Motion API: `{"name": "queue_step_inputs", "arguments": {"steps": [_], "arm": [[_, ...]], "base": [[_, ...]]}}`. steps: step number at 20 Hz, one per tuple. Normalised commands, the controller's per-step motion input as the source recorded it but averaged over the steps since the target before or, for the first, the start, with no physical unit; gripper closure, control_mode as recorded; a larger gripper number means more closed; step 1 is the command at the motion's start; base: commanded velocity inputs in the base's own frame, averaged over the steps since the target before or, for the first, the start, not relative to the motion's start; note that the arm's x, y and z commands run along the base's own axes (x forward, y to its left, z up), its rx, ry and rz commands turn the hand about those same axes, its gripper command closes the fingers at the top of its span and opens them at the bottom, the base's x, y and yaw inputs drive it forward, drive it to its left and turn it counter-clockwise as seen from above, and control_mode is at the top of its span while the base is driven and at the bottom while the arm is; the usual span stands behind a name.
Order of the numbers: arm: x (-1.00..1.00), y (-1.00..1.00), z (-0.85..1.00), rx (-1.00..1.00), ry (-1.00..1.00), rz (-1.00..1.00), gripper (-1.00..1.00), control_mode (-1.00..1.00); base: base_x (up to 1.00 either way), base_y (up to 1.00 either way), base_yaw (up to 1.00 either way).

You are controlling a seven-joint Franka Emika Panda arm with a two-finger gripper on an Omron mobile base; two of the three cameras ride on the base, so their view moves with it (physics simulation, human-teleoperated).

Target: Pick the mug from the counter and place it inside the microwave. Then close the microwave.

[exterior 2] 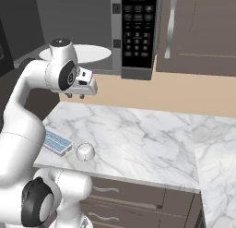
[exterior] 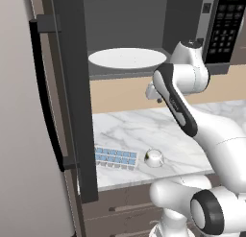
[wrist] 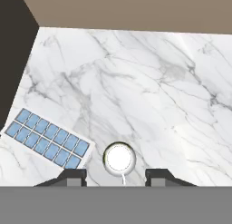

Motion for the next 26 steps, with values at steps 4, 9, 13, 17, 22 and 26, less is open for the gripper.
{"name": "queue_step_inputs", "arguments": {"steps": [4,9,13,17,22,26], "arm": [[-0.09,0.01,0.00,0.00,0.00,0.01,-1.00,-1.00],[-0.29,0.03,0.00,0.00,0.00,0.04,-1.00,-1.00],[-0.38,0.00,0.00,0.00,0.00,0.03,-1.00,-1.00],[-0.45,0.00,-0.03,0.00,0.00,0.02,-1.00,-1.00],[-0.45,0.00,-0.09,0.00,0.01,0.01,-1.00,-1.00],[-0.43,0.00,-0.11,0.00,0.04,0.00,-1.00,-1.00]], "base": [[0.00,0.00,0.00],[0.00,0.00,0.00],[0.00,0.00,0.00],[0.00,0.00,0.00],[0.00,0.00,0.00],[0.00,0.00,0.00]]}}
